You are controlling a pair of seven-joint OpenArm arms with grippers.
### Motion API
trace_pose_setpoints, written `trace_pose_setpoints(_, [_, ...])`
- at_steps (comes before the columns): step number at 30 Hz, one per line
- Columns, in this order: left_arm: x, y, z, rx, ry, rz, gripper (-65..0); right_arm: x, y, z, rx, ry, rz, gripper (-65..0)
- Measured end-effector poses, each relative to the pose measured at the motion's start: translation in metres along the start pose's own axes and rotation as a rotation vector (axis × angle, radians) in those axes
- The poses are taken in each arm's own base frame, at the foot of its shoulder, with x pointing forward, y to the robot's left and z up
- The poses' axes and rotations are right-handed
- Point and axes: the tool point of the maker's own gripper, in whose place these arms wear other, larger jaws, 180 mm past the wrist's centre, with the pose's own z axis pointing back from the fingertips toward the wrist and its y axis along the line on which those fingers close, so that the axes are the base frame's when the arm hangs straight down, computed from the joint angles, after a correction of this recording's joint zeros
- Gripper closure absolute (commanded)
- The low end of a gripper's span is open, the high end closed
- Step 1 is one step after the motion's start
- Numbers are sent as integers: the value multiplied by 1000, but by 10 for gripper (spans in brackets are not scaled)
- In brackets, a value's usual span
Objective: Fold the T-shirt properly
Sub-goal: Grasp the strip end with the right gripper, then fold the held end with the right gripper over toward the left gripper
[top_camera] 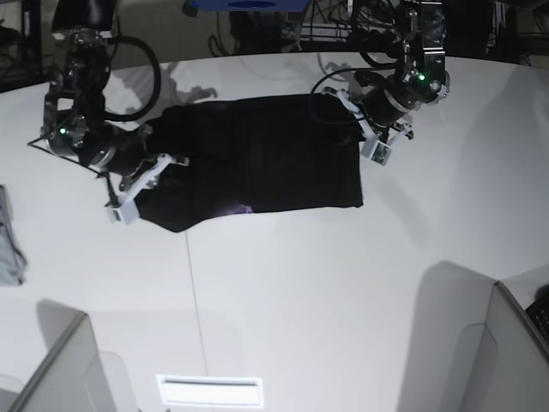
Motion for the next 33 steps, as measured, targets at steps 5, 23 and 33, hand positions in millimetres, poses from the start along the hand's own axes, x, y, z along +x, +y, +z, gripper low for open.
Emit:
trace_pose_setpoints(5, [0, 0, 0, 0, 1, 0, 0, -13, 27, -8, 25, 47, -4, 0])
trace_pose_setpoints(23, [-7, -2, 2, -4, 7, 10, 0, -33, 92, -30, 134, 117, -13, 0])
trace_pose_setpoints(33, [-8, -1, 4, -4, 14, 2, 0, -35, 115, -35, 174, 109, 19, 0])
